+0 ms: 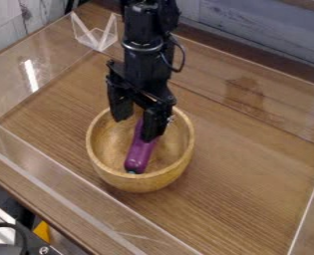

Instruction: Remove the purple eggplant from inside the brown bowl and put it on the table

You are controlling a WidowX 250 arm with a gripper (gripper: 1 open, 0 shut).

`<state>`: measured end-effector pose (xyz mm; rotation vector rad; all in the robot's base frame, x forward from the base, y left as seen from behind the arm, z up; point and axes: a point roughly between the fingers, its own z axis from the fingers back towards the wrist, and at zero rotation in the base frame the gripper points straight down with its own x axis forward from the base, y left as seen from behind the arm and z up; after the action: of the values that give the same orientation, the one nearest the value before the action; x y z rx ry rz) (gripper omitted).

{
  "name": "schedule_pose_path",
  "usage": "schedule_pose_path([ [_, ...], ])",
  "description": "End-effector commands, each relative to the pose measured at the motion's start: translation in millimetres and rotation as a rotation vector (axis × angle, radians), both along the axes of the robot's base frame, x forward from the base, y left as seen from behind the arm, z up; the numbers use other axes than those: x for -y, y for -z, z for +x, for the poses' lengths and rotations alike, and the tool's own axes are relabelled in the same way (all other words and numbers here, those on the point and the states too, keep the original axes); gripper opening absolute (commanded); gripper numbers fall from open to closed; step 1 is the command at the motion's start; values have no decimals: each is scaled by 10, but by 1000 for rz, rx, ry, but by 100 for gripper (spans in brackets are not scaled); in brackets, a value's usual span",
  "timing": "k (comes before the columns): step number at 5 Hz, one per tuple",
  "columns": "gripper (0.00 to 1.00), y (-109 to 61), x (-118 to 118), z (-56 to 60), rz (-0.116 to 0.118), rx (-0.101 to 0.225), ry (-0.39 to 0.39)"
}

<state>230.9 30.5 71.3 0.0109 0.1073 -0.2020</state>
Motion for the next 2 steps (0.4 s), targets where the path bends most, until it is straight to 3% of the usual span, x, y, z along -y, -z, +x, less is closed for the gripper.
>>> schedule_pose_path([
  [1, 100, -77, 11, 13, 7, 64, 50],
  [2, 100, -74, -103, 118, 6, 75, 37],
])
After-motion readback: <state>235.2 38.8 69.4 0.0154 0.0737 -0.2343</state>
